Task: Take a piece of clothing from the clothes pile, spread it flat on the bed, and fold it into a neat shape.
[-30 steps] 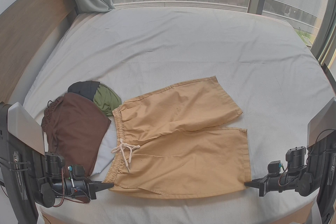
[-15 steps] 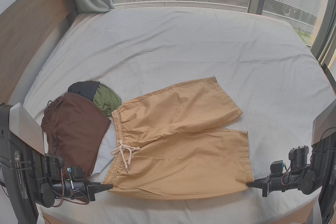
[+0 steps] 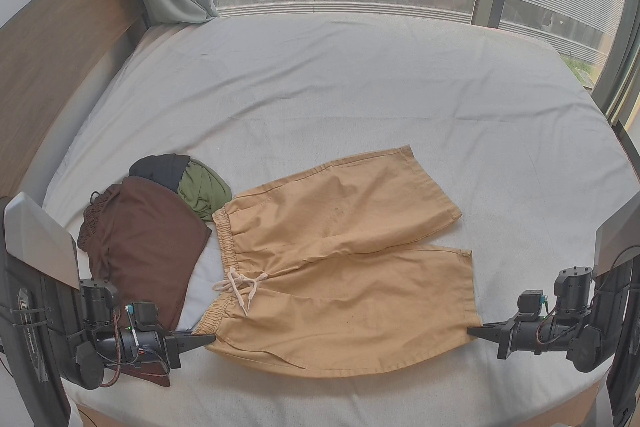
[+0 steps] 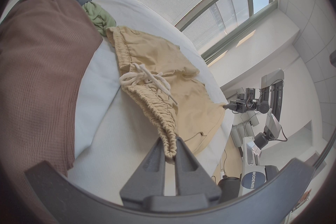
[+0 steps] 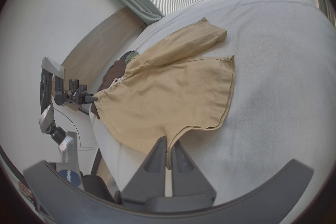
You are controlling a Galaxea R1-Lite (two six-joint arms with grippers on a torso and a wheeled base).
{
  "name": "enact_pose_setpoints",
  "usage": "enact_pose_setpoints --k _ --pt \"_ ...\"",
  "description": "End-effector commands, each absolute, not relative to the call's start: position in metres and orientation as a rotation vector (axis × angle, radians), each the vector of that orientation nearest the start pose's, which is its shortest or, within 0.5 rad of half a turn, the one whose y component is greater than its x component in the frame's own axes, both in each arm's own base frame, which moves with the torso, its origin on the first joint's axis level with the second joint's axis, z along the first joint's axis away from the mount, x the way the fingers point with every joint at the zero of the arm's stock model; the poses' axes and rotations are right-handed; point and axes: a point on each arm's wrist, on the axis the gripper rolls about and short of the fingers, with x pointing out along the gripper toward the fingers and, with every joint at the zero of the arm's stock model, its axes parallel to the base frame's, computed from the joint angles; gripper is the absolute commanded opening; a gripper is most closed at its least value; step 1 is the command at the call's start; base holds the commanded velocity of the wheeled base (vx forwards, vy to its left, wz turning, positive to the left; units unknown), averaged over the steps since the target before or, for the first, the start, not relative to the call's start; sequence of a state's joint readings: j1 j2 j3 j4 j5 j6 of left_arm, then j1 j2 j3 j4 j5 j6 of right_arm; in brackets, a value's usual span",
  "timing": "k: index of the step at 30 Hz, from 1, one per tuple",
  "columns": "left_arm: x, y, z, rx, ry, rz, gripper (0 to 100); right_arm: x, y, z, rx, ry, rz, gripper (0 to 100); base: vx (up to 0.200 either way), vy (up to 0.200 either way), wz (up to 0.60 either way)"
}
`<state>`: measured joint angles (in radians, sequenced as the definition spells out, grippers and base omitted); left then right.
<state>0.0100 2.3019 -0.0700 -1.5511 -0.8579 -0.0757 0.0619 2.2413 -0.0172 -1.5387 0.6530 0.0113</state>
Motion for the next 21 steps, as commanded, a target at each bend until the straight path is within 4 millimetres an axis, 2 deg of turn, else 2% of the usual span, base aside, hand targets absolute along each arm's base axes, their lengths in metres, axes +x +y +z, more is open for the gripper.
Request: enact_pose_setpoints --k 1,7,13,21 --pt "0.232 -0.018 -0.011 -0.343 0.619 -0.81 0 0.212 0.036 0.008 0.252 0.623 0.706 0 0.0 0.0 0.0" --pt "0.24 -0.018 -0.006 -0.343 0.583 -0.811 0 0.217 0.039 0.022 0.281 0.564 0.709 0 0.0 0.0 0.0" --pt "0.246 -0.02 0.006 -0.379 0.551 -0.808 0 0.219 0.039 0.026 0.279 0.543 0.71 0 0.0 0.0 0.0" --pt "0.253 -0.021 0.009 -0.372 0.524 -0.814 0 0.221 0.039 0.033 0.282 0.507 0.711 0 0.0 0.0 0.0"
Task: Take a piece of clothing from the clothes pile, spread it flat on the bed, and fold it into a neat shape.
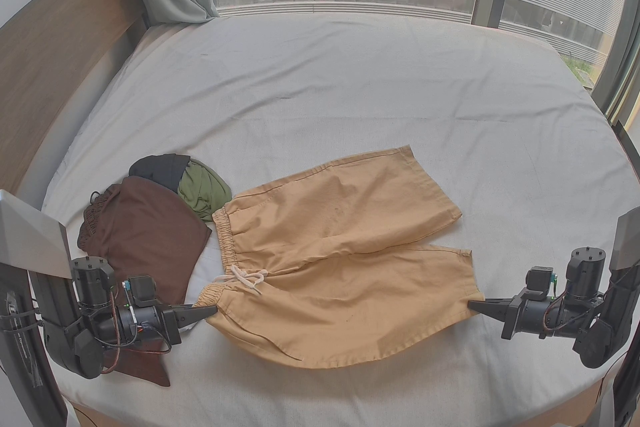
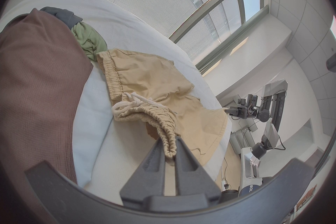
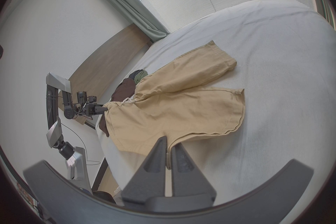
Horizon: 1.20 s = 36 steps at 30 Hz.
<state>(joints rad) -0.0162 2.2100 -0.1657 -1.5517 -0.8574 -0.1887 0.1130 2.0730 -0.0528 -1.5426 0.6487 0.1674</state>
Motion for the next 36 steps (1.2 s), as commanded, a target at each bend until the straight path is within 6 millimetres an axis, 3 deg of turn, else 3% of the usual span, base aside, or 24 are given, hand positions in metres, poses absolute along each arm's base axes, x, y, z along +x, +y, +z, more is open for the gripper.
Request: enact_pose_setpoints --k 1,24,36 --pt "0.255 -0.021 0.01 -0.37 0.517 -0.814 0 0.222 0.039 0.035 0.284 0.499 0.711 0 0.0 0.0 0.0" --pt "0.27 -0.019 0.017 -0.444 0.493 -0.748 0 0.213 0.043 0.061 0.297 0.41 0.735 0 0.0 0.0 0.0" --pt "0.273 -0.018 0.033 -0.507 0.464 -0.738 0 0.214 0.044 0.072 0.288 0.355 0.744 0 0.0 0.0 0.0"
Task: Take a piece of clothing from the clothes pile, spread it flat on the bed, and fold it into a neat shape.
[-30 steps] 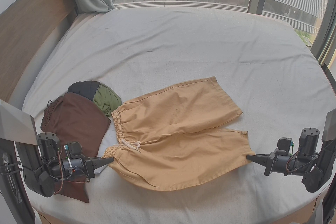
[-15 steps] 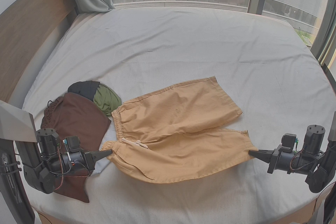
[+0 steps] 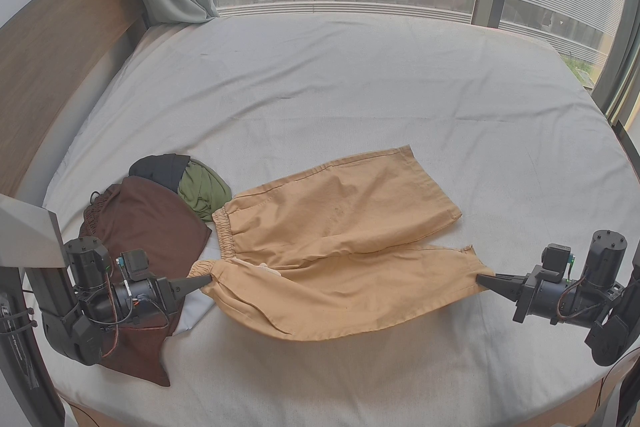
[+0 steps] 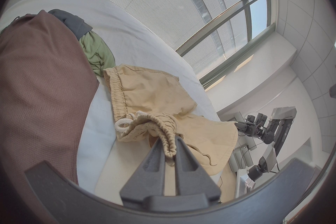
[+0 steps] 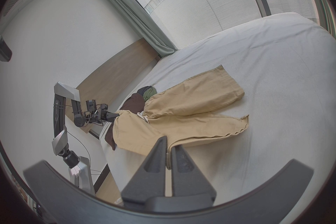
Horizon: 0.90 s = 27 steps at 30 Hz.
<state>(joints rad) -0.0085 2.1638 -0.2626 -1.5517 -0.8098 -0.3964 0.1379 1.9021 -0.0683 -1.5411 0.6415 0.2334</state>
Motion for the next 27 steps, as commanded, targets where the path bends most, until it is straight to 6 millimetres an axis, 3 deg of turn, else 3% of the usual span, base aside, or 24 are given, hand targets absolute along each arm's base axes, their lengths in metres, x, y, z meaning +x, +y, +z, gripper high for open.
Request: enact_pose_setpoints --k 1,9,27 --pt "0.274 -0.018 0.033 -0.505 0.46 -0.739 0 0.213 0.044 0.074 0.287 0.35 0.746 0 0.0 0.0 0.0" --pt "0.278 -0.018 0.034 -0.516 0.451 -0.719 0 0.214 0.047 0.087 0.303 0.296 0.762 0 0.0 0.0 0.0" --pt "0.284 -0.018 0.037 -0.529 0.434 -0.69 0 0.24 0.055 0.112 0.348 0.168 0.719 0 0.0 0.0 0.0"
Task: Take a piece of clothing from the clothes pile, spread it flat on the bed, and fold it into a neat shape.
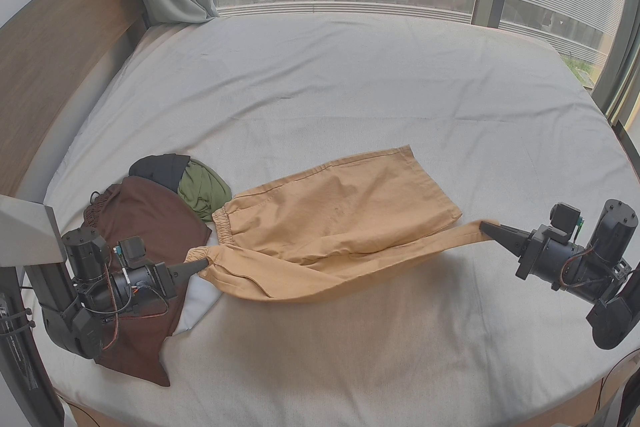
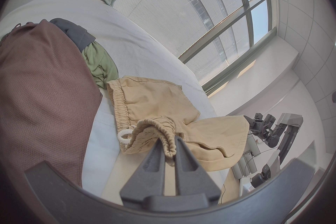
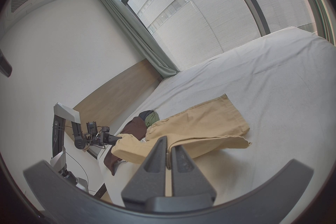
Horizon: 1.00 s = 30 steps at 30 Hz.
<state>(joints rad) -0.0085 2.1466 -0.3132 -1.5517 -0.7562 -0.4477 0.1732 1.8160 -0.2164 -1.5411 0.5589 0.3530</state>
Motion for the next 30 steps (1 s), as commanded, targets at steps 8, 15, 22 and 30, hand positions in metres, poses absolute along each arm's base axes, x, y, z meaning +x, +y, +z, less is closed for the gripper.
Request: enact_pose_setpoints --k 8,15,22,30 --pt "0.289 -0.019 0.041 -0.555 0.412 -0.641 0 0.253 0.063 0.122 0.396 0.123 0.7 0 0.0 0.0 0.0" --pt "0.29 -0.025 0.042 -0.56 0.414 -0.646 0 0.276 0.065 0.119 0.415 0.112 0.691 0 0.0 0.0 0.0" --pt "0.297 -0.034 0.046 -0.583 0.389 -0.608 0 0.299 0.061 0.124 0.451 0.071 0.674 0 0.0 0.0 0.0" --pt "0.3 -0.038 0.066 -0.65 0.334 -0.599 0 0.318 0.057 0.128 0.464 0.034 0.662 0 0.0 0.0 0.0"
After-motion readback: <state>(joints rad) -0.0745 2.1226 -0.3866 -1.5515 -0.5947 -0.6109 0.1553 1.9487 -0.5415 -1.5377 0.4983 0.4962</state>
